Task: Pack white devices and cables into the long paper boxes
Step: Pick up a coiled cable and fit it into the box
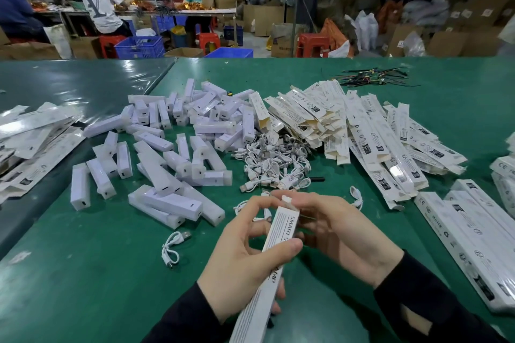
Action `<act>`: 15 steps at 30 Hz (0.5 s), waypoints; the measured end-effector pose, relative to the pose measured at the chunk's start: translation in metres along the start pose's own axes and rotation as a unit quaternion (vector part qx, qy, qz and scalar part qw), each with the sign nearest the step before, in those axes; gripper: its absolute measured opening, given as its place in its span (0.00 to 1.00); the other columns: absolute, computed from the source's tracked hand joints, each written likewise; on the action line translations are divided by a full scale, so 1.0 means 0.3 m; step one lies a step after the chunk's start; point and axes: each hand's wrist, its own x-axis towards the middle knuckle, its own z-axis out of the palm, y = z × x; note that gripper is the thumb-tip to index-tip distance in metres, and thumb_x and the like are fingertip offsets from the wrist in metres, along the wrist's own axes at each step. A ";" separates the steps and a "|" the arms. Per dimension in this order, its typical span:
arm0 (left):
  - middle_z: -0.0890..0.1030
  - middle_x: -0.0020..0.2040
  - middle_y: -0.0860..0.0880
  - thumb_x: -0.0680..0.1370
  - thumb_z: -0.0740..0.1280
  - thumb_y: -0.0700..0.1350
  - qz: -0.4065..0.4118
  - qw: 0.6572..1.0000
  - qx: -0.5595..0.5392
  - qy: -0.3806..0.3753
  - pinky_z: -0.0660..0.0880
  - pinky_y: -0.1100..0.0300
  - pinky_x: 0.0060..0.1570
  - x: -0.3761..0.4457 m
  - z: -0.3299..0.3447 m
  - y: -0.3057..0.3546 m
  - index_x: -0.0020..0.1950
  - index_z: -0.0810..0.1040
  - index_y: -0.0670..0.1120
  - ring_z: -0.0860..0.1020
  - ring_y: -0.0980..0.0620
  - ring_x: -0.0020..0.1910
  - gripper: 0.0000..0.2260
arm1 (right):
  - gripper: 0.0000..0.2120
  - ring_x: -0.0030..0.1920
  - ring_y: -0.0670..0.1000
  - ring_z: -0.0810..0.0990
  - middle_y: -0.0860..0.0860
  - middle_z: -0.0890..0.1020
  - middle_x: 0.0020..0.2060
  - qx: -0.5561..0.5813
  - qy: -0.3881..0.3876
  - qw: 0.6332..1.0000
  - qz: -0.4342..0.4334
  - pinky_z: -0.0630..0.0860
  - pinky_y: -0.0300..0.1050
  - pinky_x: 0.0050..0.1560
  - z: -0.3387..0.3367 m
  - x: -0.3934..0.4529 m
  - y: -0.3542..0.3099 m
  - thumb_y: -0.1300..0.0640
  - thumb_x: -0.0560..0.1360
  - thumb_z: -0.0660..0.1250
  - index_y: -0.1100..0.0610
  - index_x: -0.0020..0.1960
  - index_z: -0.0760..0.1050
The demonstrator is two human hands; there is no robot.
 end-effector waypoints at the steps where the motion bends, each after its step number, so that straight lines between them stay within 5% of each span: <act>1: 0.82 0.45 0.42 0.66 0.76 0.48 -0.003 1.000 0.000 0.002 0.74 0.57 0.27 0.001 0.000 -0.004 0.57 0.73 0.53 0.73 0.46 0.26 0.23 | 0.13 0.43 0.48 0.77 0.53 0.85 0.44 -0.005 0.006 1.000 -0.003 0.71 0.43 0.46 0.005 0.000 0.004 0.55 0.74 0.66 0.55 0.55 0.84; 10: 0.83 0.49 0.41 0.62 0.76 0.51 -0.032 0.998 0.021 0.048 0.75 0.39 0.32 0.000 -0.005 -0.023 0.48 0.70 0.54 0.76 0.35 0.28 0.21 | 0.11 0.42 0.51 0.77 0.55 0.86 0.42 0.012 0.042 0.999 -0.033 0.75 0.35 0.37 0.035 0.003 0.026 0.61 0.78 0.64 0.61 0.49 0.85; 15: 0.82 0.46 0.42 0.62 0.76 0.52 -0.054 0.998 0.016 0.041 0.75 0.51 0.22 -0.004 -0.013 -0.014 0.48 0.69 0.53 0.72 0.43 0.20 0.21 | 0.11 0.47 0.46 0.82 0.48 0.86 0.49 -0.075 0.049 0.992 -0.092 0.76 0.39 0.44 0.036 0.006 0.037 0.62 0.78 0.63 0.58 0.50 0.85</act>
